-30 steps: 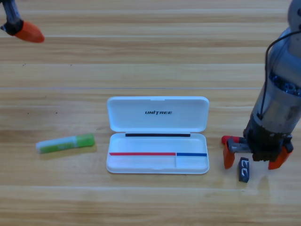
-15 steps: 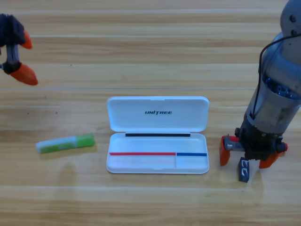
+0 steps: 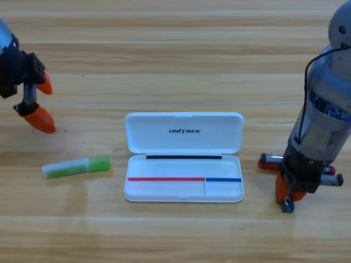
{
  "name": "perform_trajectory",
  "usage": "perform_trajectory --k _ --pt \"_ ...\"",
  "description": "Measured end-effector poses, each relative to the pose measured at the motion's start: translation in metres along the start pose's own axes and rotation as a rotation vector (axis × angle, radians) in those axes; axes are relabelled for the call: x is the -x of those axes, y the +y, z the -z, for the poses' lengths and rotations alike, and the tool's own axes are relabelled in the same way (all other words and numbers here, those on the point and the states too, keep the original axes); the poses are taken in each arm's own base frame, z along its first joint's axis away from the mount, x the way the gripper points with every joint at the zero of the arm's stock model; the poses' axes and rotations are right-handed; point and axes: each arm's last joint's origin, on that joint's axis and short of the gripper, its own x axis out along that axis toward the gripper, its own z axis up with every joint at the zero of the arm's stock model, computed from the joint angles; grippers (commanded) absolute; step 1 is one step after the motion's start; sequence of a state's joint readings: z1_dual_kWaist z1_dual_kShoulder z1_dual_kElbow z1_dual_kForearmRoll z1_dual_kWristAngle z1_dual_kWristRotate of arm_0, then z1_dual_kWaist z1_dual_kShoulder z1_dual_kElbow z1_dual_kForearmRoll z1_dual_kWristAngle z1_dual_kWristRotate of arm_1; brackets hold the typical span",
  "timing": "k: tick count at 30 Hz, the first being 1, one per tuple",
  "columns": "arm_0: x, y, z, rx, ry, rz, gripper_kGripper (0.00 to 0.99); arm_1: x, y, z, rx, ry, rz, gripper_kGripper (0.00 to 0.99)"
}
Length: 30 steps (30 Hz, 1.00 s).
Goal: Clean up eraser and pencils
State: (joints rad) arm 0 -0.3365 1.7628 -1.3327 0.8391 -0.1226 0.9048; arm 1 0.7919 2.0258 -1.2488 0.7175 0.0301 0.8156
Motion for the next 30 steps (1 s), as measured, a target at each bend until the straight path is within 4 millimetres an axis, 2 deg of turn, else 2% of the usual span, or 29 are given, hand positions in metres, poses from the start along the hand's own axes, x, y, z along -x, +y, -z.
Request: perform_trajectory --k 2,3,7,12,16,21,25,30 --pt "-0.001 -0.001 0.0 0.001 -0.003 0.008 0.908 0.0 0.0 0.001 0.005 0.012 -0.011 0.012" --pt "-0.002 -0.001 0.0 0.0 -0.002 0.009 0.92 0.0 0.001 0.001 0.005 0.015 -0.015 0.005" --pt "-0.009 0.0 -0.001 -0.03 0.009 0.026 0.934 0.0 0.001 0.001 0.007 0.015 -0.016 0.003" --pt "-0.03 -0.007 0.0 -0.068 0.037 0.071 0.927 0.002 0.0 0.001 0.047 0.011 -0.014 0.005" --pt "-0.037 -0.013 -0.004 -0.093 0.039 0.081 0.919 0.014 -0.003 0.002 0.14 -0.021 0.036 0.003" --pt "-0.045 -0.017 -0.009 -0.125 0.041 0.082 0.917 0.048 -0.002 0.001 0.384 -0.06 0.056 0.005" --pt "-0.057 -0.021 -0.009 -0.145 0.055 0.091 0.891 0.068 -0.009 0.009 0.707 -0.046 0.065 0.005" --pt "-0.072 -0.026 -0.011 -0.174 0.067 0.099 0.877 0.092 -0.001 0.011 1.07 0.002 -0.023 0.006"
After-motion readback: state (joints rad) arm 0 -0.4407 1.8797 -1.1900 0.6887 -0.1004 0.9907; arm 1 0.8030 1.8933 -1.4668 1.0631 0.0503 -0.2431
